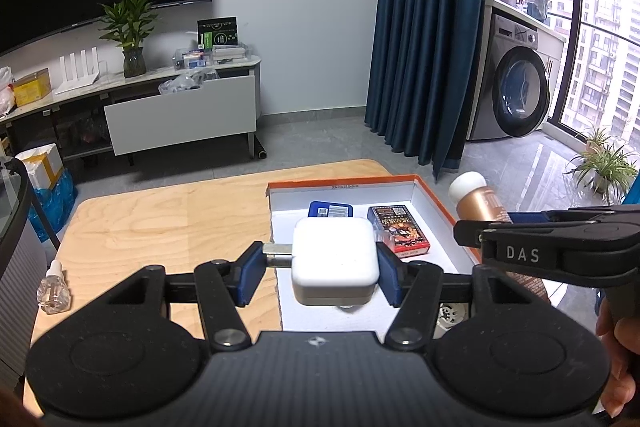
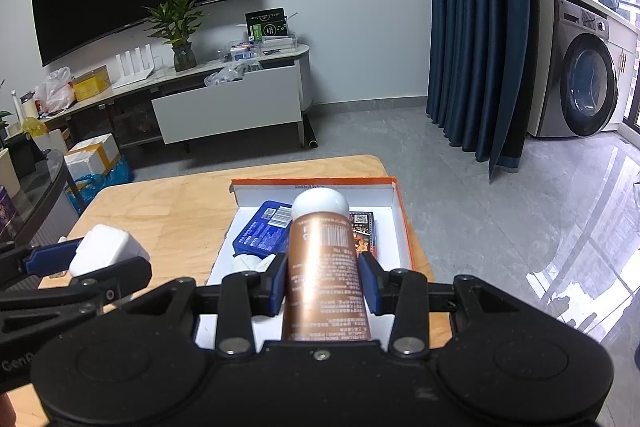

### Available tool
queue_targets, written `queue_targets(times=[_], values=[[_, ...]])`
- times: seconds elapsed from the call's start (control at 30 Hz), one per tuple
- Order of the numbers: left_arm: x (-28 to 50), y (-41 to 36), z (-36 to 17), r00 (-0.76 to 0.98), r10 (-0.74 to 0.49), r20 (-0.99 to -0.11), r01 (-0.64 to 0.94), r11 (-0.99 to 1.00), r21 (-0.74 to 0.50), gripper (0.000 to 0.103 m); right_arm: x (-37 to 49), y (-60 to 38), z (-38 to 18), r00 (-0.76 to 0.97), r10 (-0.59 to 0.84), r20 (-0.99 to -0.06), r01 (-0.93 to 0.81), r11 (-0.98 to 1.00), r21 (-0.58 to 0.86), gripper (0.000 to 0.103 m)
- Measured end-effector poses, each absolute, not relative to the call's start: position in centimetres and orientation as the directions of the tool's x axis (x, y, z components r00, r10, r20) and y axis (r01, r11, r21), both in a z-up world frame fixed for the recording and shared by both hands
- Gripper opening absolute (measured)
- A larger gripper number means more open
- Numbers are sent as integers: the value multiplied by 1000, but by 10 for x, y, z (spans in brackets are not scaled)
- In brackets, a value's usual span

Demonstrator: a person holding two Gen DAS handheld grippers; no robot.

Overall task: Organize rigid objects
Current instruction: 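Hold the white charger and bronze tube above the white box with both tools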

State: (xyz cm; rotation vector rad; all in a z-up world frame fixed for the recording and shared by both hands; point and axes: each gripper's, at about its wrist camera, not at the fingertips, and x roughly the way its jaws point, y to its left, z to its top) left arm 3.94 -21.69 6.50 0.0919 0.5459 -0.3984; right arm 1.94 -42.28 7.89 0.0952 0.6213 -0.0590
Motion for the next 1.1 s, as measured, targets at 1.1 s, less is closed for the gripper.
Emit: queue_targets(times=[1.1], values=[[49,-222,48,747,-354,-562,409,912,-30,59,43,-442,65,786,-40,-616,114,990,81,47]])
